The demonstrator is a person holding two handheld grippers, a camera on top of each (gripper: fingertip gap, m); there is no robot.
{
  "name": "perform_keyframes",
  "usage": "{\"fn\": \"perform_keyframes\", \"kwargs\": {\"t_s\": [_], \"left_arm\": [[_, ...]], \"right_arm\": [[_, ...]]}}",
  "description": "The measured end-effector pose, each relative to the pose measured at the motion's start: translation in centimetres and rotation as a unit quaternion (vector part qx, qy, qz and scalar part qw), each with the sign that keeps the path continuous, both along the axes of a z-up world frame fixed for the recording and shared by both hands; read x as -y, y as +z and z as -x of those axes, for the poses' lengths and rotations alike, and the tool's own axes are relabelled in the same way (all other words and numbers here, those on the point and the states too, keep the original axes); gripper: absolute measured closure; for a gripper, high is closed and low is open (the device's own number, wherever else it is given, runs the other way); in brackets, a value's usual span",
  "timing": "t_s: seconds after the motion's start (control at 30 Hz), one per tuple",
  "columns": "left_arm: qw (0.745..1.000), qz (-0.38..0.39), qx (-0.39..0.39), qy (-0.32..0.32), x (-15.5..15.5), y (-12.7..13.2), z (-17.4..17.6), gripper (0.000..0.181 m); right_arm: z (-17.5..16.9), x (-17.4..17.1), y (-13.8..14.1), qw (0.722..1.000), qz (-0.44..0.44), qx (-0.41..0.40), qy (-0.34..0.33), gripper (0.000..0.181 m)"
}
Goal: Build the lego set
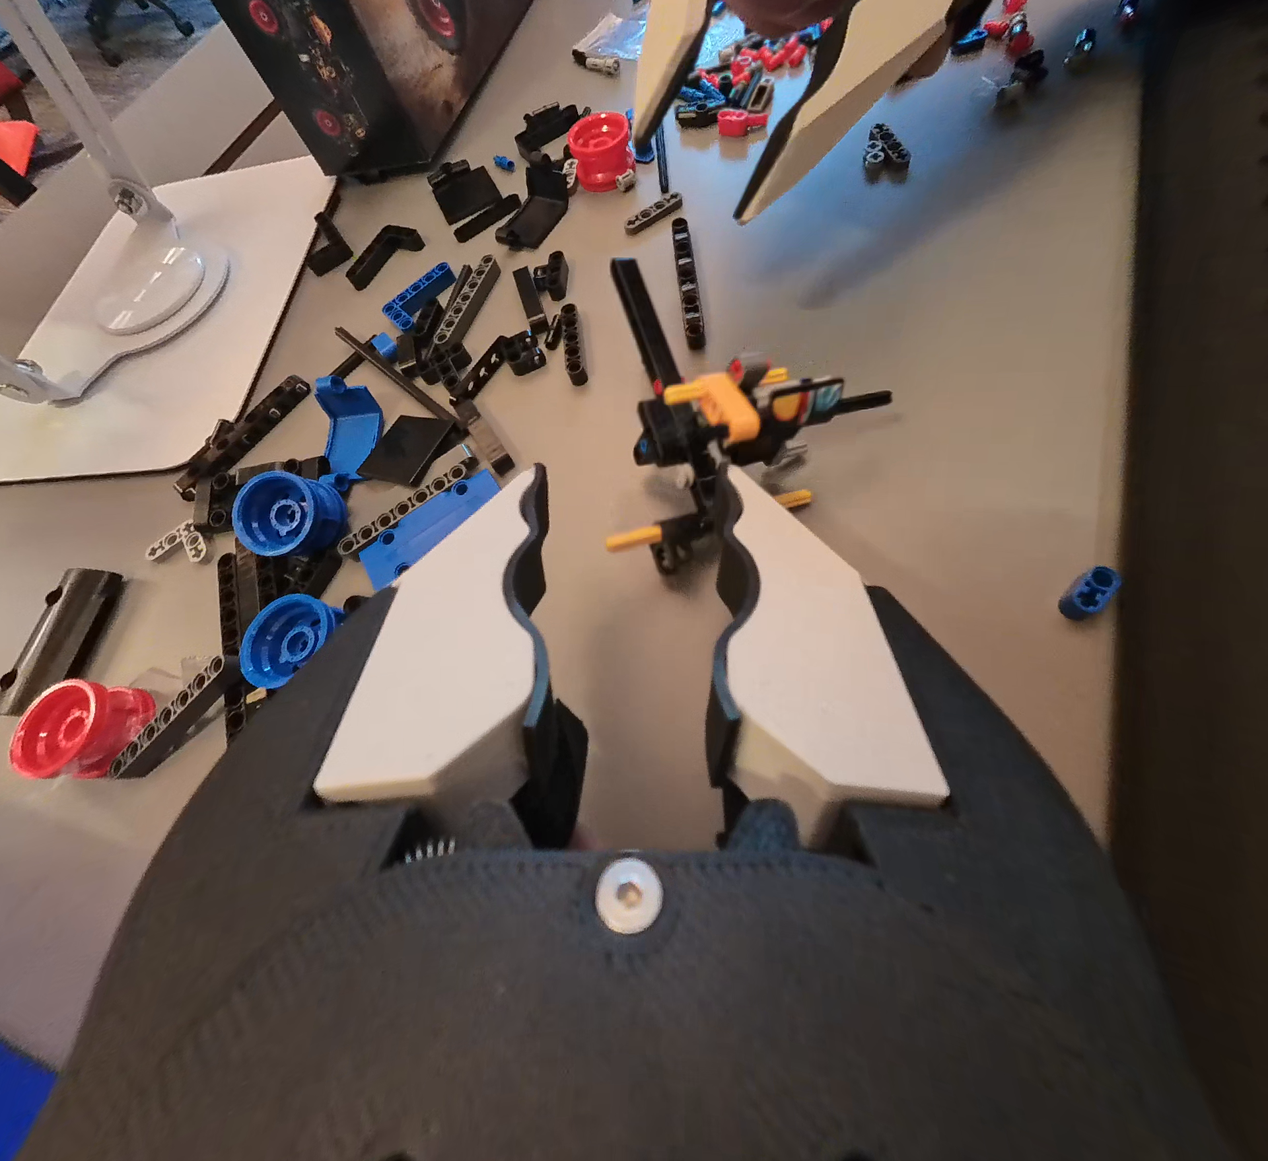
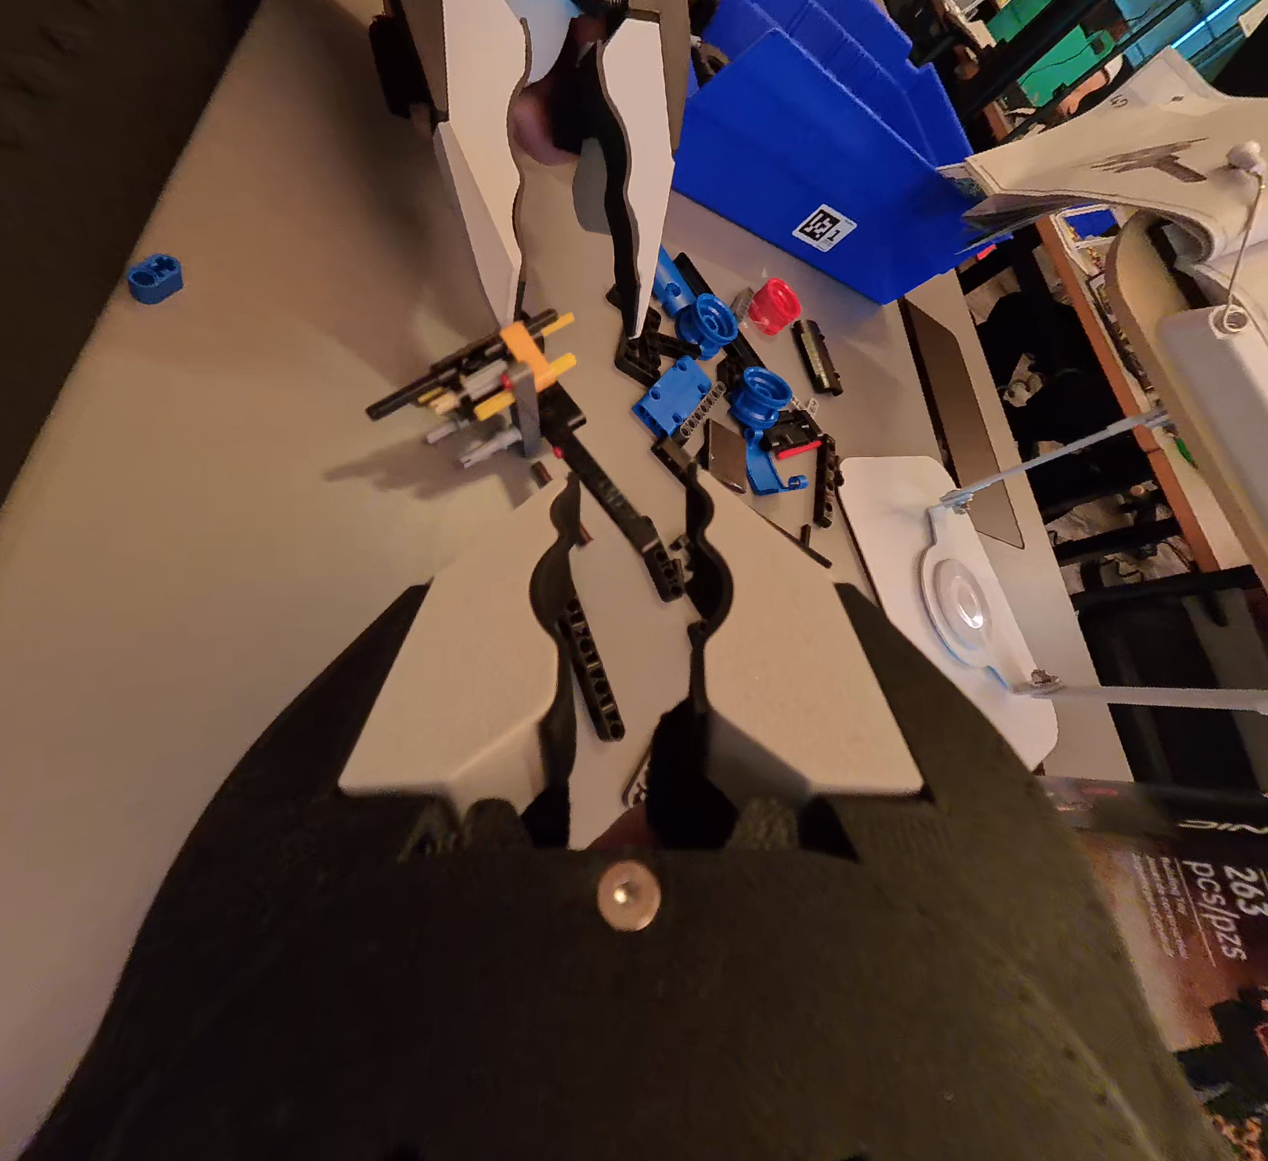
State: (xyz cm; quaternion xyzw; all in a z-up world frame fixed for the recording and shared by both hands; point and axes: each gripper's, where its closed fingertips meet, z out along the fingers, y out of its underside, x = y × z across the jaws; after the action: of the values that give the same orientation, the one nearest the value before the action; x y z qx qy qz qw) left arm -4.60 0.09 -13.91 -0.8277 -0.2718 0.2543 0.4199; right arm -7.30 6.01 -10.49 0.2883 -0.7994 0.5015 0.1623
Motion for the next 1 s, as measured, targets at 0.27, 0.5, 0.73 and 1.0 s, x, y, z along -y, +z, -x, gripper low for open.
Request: {"fn": "perform_keyframes", "kwargs": {"t_s": [0.27, 0.5, 0.73, 1.0], "left_arm": [[1.0, 0.012, 0.002, -0.002, 0.0, -0.3, -0.1, 0.134], [1.0, 0.015, -0.005, 0.002, 0.1, 0.0, 0.0, 0.134], [1.0, 0.018, -0.01, 0.003, 0.0, 0.2, 0.1, 0.135], [1.0, 0.023, -0.014, 0.01, 0.4, 0.3, 0.2, 0.135]], "right_arm": [[0.1, 0.0, -0.2, 1.0, -0.004, 0.002, -0.001, 0.153], [1.7, 0.0, 0.7, 0.999, 0.017, -0.009, -0.036, 0.152], [14.1, -2.1, 9.6, 0.954, 0.114, -0.107, -0.257, 0.133], [26.2, -2.4, 12.4, 0.92, 0.081, -0.164, -0.347, 0.117]]}}
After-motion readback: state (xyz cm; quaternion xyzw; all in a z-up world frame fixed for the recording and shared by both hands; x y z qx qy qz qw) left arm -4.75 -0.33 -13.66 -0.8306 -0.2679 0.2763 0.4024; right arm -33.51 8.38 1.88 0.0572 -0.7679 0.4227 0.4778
